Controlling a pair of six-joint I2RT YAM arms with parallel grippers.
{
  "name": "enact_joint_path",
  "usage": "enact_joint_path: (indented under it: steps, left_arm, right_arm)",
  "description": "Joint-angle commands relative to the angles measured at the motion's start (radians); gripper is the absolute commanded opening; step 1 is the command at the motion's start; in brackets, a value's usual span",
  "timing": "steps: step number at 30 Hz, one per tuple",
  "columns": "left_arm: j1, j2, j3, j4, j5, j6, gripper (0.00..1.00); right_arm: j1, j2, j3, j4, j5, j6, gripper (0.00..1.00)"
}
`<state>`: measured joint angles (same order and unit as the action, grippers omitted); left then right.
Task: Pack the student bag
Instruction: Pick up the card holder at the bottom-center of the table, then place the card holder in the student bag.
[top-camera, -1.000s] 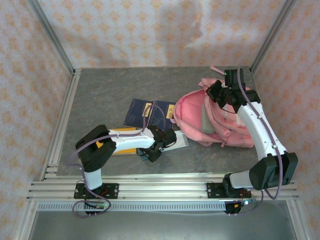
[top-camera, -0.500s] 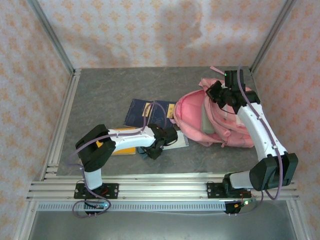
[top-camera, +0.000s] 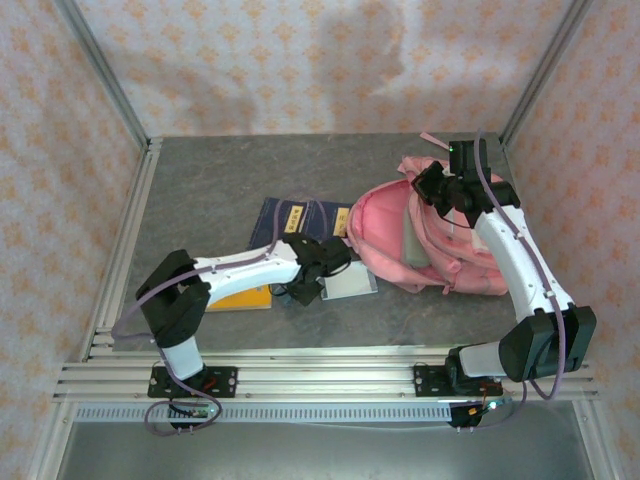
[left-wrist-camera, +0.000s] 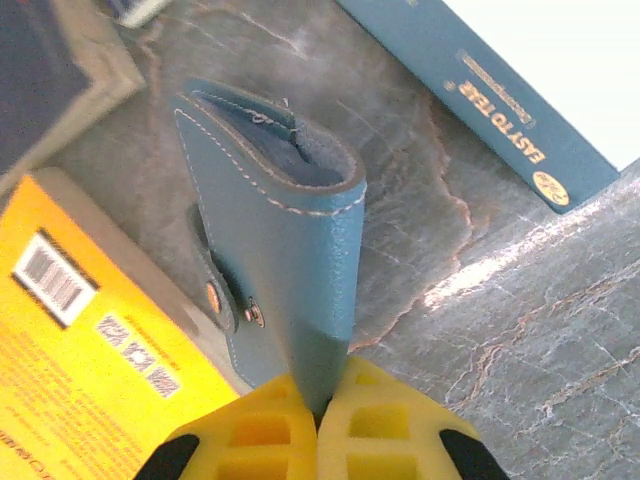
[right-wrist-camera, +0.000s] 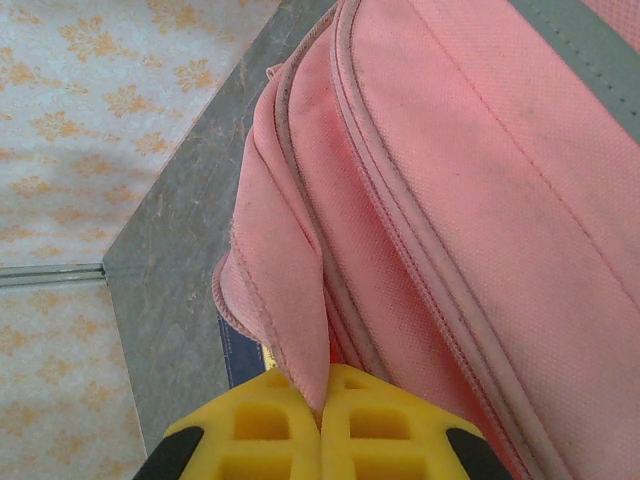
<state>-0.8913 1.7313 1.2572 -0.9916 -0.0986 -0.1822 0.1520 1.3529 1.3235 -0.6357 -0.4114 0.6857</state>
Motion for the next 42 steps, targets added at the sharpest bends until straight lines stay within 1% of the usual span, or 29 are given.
enact_joint_path:
  steps: [1,7,9,11,14,16,18,22,24,28,31,33,36,40,41,42]
  left_arm:
    - [0.039,-0.066,0.054,-0.051,-0.03,-0.014,0.0]
    - [0.093,-0.118,0.144,-0.079,0.008,-0.042,0.0]
    - [0.121,-0.133,0.196,-0.077,0.047,-0.063,0.0]
    - [0.149,-0.142,0.255,-0.045,0.122,-0.09,0.0]
    - [0.158,-0.132,0.339,0.074,0.279,-0.123,0.0]
    - [0.158,-0.096,0.391,0.182,0.405,-0.155,0.0]
    - [0.158,-0.044,0.443,0.255,0.473,-0.197,0.0]
    - [0.158,0.086,0.558,0.305,0.53,-0.231,0.0]
    - [0.162,0.14,0.603,0.315,0.526,-0.238,0.0]
    - [0.184,0.273,0.689,0.334,0.556,-0.291,0.0]
    - [0.186,0.351,0.755,0.321,0.562,-0.287,0.0]
    - [0.187,0.397,0.8,0.316,0.576,-0.287,0.0]
    - [0.187,0.451,0.85,0.287,0.551,-0.28,0.0]
    - [0.187,0.494,0.863,0.268,0.546,-0.283,0.0]
    - [0.186,0.5,0.864,0.27,0.551,-0.286,0.01]
    - [0.186,0.51,0.864,0.278,0.568,-0.291,0.07]
  right_arm:
    - [0.001,-0.001,0.041,0.007,0.01,-0.011,0.0]
    - [0.001,0.005,0.054,0.003,0.007,-0.015,0.0]
    - [0.002,0.006,0.057,0.005,-0.001,-0.015,0.0]
    - [0.002,0.005,0.052,0.013,-0.008,-0.014,0.0]
    - [0.008,0.007,0.042,0.037,-0.032,-0.008,0.0]
    - [0.012,0.007,0.035,0.054,-0.047,-0.002,0.0]
    - [0.014,0.006,0.036,0.062,-0.055,0.002,0.0]
    - [0.015,0.002,0.05,0.062,-0.066,0.002,0.0]
    - [0.016,-0.003,0.051,0.064,-0.069,0.002,0.0]
    - [0.017,-0.012,0.047,0.075,-0.067,0.02,0.0]
    - [0.018,-0.019,0.039,0.077,-0.063,0.028,0.0]
    - [0.017,-0.021,0.032,0.081,-0.062,0.032,0.0]
    - [0.02,-0.023,0.03,0.087,-0.059,0.045,0.0]
    - [0.02,-0.021,0.029,0.092,-0.053,0.054,0.0]
    - [0.021,-0.02,0.028,0.094,-0.055,0.056,0.0]
    - [0.02,-0.018,0.027,0.096,-0.055,0.057,0.0]
